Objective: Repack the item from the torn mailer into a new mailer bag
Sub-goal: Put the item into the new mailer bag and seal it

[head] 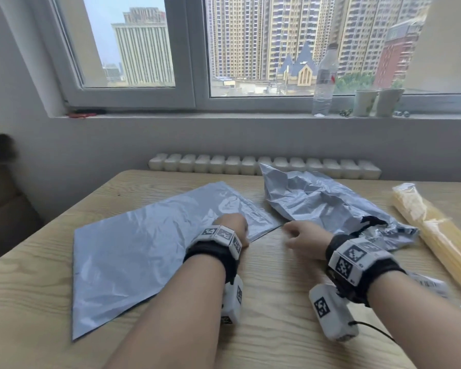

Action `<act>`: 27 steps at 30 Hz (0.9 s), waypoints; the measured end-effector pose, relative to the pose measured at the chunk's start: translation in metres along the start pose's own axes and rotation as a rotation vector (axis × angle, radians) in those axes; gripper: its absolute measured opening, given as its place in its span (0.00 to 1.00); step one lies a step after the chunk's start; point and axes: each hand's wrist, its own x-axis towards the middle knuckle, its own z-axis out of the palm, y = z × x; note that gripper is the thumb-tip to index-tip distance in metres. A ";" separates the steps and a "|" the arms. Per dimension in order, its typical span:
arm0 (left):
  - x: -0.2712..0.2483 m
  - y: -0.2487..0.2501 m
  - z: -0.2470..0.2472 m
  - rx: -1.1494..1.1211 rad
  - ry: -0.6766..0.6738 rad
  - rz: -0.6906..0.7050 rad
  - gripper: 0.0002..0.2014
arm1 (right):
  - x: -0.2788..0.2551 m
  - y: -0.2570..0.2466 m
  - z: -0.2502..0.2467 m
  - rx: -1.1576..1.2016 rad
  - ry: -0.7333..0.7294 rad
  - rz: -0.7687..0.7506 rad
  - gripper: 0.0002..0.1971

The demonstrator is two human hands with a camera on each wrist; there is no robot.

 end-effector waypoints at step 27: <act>-0.063 0.024 -0.035 -0.757 -0.102 -0.120 0.24 | -0.052 -0.018 0.016 0.621 -0.205 -0.193 0.28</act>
